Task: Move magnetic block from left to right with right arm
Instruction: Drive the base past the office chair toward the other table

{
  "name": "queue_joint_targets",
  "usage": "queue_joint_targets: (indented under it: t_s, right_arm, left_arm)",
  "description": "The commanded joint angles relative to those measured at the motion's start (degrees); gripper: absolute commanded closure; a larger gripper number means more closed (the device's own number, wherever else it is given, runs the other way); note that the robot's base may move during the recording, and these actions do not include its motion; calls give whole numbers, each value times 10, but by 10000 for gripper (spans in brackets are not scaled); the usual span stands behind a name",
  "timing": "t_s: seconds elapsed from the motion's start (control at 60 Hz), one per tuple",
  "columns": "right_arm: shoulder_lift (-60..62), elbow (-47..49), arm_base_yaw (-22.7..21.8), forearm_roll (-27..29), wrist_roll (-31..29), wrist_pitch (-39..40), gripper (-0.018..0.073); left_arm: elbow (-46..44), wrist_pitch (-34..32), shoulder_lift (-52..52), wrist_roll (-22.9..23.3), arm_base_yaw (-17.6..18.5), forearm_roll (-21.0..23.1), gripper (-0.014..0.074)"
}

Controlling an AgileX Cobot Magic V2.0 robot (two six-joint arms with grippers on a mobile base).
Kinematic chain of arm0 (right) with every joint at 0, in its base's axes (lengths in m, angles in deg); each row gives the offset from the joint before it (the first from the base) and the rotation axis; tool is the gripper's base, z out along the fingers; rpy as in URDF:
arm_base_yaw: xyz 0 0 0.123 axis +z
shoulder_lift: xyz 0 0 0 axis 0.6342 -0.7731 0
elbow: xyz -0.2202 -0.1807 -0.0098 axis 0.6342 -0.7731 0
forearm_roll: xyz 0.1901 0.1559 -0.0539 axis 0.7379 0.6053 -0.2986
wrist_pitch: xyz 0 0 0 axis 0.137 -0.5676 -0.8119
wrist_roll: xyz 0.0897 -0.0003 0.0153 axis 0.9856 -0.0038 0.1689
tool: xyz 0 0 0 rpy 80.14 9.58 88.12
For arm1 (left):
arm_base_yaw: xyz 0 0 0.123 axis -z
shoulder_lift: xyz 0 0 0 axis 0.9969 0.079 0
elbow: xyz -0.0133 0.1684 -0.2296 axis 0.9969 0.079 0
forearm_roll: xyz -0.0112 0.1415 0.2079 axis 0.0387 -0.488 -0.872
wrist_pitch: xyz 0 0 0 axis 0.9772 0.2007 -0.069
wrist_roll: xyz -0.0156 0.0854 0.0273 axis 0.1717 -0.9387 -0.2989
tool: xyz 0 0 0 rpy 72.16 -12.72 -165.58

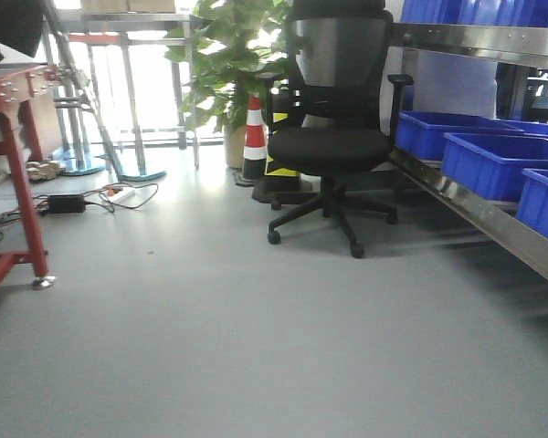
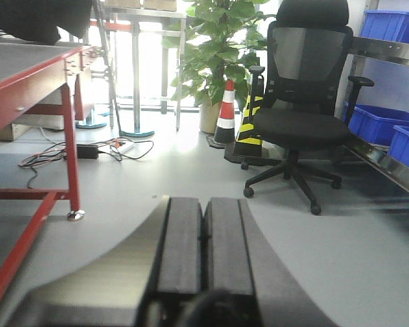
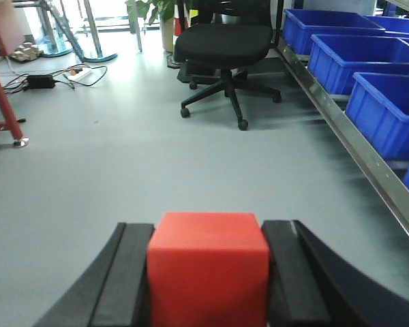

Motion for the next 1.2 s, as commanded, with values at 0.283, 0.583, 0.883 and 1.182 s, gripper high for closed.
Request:
queue_joint_targets:
  t_s: [0.283, 0.583, 0.883, 1.182]
  right_arm:
    - [-11, 16, -3, -10, -5, 50, 397]
    - [-11, 16, -3, -10, -5, 50, 397]
    - [-11, 16, -3, -10, -5, 50, 397]
    - [-11, 16, -3, -10, -5, 50, 397]
  left_arm:
    - [5, -51, -9, 2, 8, 0, 713]
    - [5, -51, -8, 2, 7, 0, 713]
    - [5, -51, -8, 2, 7, 0, 713]
    - [5, -51, -8, 2, 7, 0, 713]
